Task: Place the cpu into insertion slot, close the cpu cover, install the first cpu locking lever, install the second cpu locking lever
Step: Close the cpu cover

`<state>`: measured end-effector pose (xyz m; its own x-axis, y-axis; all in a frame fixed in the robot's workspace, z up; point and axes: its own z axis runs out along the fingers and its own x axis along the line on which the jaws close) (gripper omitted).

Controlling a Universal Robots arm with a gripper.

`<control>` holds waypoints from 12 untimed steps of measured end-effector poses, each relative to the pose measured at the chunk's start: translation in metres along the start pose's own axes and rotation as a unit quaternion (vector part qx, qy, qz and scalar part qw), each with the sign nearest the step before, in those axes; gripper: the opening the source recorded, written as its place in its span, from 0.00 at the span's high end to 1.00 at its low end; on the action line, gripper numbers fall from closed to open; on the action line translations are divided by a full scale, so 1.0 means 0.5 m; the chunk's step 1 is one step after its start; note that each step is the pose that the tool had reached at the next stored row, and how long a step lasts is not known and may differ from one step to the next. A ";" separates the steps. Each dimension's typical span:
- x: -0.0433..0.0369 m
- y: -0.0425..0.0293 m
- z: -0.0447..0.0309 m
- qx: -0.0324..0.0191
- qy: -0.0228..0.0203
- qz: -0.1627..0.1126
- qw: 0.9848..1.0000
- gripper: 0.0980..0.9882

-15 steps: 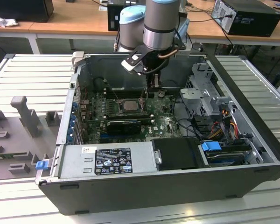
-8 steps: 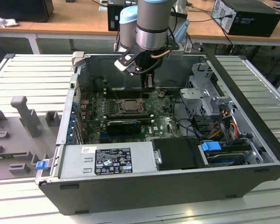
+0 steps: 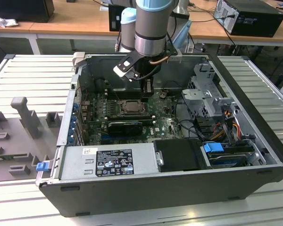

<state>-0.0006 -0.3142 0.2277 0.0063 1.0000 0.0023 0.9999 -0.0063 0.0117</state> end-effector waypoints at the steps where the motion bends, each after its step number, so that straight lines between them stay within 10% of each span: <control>1: 0.000 -0.003 0.000 0.000 0.000 0.000 1.000 0.99; 12: 0.000 -0.056 0.000 0.000 0.000 0.000 1.000 0.99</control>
<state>-0.0286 -0.3141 0.2274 0.0059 1.0000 0.0020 0.9999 -0.0059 0.0115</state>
